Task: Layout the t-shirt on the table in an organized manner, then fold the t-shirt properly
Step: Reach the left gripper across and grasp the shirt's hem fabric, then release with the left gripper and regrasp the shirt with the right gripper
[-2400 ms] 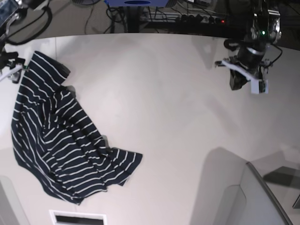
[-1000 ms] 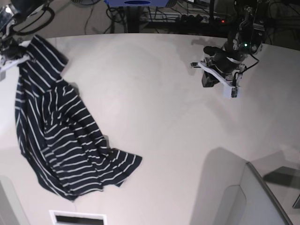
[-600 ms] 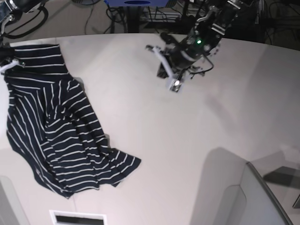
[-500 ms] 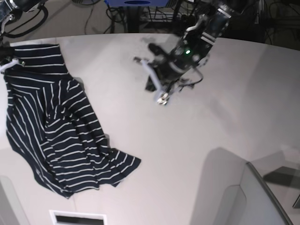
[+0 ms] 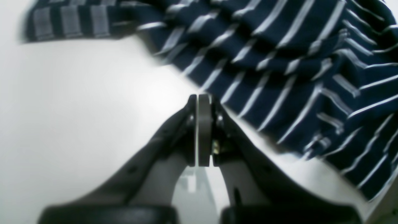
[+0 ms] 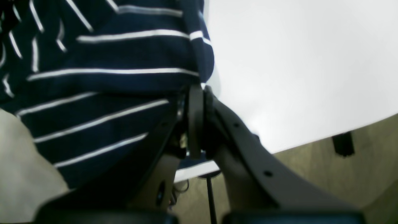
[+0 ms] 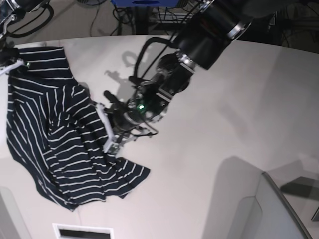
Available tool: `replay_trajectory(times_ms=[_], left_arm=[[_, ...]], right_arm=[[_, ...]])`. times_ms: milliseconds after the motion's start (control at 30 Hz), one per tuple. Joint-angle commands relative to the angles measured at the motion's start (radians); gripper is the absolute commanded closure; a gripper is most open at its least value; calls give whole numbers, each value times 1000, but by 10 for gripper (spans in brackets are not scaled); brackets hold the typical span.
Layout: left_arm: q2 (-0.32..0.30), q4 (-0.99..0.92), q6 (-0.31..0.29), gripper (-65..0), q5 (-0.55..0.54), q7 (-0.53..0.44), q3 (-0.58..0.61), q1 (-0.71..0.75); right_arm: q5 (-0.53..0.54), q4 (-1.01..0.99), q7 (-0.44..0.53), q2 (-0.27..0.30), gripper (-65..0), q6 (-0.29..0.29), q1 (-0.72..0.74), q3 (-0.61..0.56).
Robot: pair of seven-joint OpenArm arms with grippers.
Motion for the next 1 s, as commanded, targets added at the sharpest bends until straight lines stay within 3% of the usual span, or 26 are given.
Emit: replay_trajectory(times_ms=[0,67,200,267,333,500,567,733,767,867,967], left_arm=[[34,-14,-1,0,-1,-25,-17,-43],[34,-59,-1,-82,-42,-28,-23,-80],[34,-124,-1,-334,-355,-29,-23,-170],[34,-195,-1,-397,-478,-28,-20,-223],[34,-263,-2,-408,-520,-28,-6,-259],[34,-283,-2,-405,-455,-40,224,-299],[34,-275,-2,-405,-443,-92,276,-290],[34,-267,-2,-402,-441,-194,294,-238],[24,-267,-1,-402,-441,-200,294,-232],[-18,-267,1,-402,-444,-203,293,-226],[-92,-226,2,-402,-446,-201,293,-220]], right_arm=[[11,7,19,12,-6,1,5,0],[11,-7,19,12,-6,1,5,0],[11,-12,19,12,-6,1,5,0],[11,-12,19,12,-6,1,5,-7],[11,-9,19,12,-6,1,2,-32],[11,-10,22,14,-6,1,-19,-59],[11,-10,23,14,-6,1,-22,-73],[11,-4,28,15,-14,1,-16,-67],[11,4,29,25,-14,-16,-16,-62],[14,16,29,35,-23,-156,5,-9],[11,16,29,40,-146,-234,24,5]])
